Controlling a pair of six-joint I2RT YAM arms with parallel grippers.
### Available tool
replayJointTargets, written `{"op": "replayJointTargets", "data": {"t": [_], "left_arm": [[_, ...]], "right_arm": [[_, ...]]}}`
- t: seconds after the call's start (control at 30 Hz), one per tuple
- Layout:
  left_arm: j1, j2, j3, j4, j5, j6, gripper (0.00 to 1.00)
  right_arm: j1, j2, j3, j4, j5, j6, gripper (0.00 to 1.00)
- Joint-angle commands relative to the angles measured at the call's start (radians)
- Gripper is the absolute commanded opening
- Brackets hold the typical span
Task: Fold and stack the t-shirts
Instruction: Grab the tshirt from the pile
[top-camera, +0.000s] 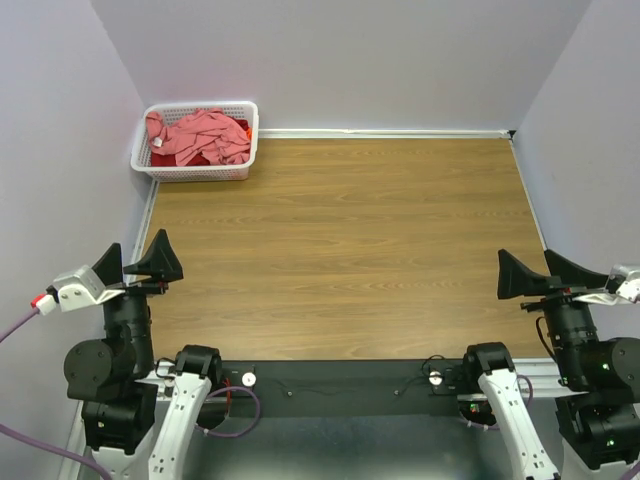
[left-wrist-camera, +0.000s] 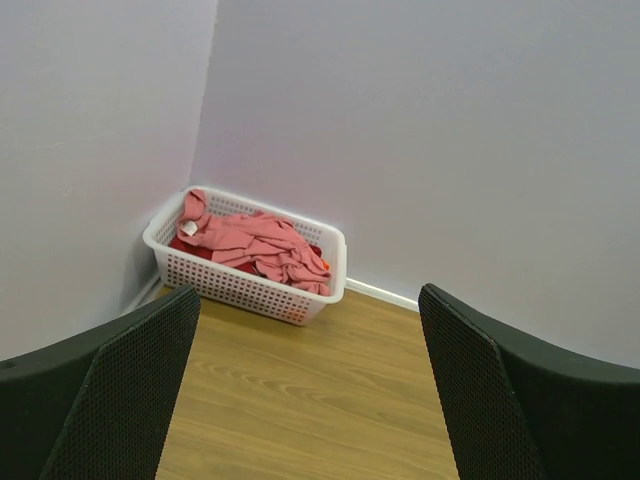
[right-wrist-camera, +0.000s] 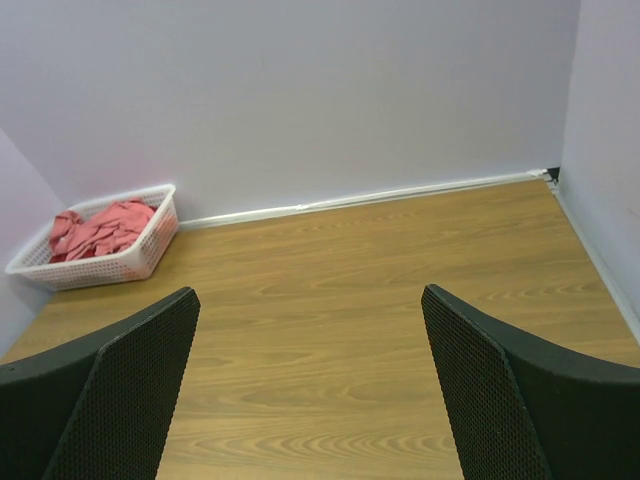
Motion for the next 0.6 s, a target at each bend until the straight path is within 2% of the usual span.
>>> {"op": "replayJointTargets", "data": {"t": [0.0, 0.3, 0.57], "left_arm": [[0.004, 0.045, 0.0, 0.029, -0.042, 0.005, 0.98], [0.004, 0.219, -0.003, 0.137, -0.062, -0.055, 0.98], [0.004, 0.658, 0.078, 0.251, 0.029, -0.14, 0.98]], "right_arm": [[-0.003, 0.008, -0.045, 0.01, -0.037, 0.034, 1.0], [0.021, -0.003, -0.119, 0.055, -0.147, 0.113, 1.0], [0.021, 0.117, -0.146, 0.065, -0.126, 0.117, 1.0]]}}
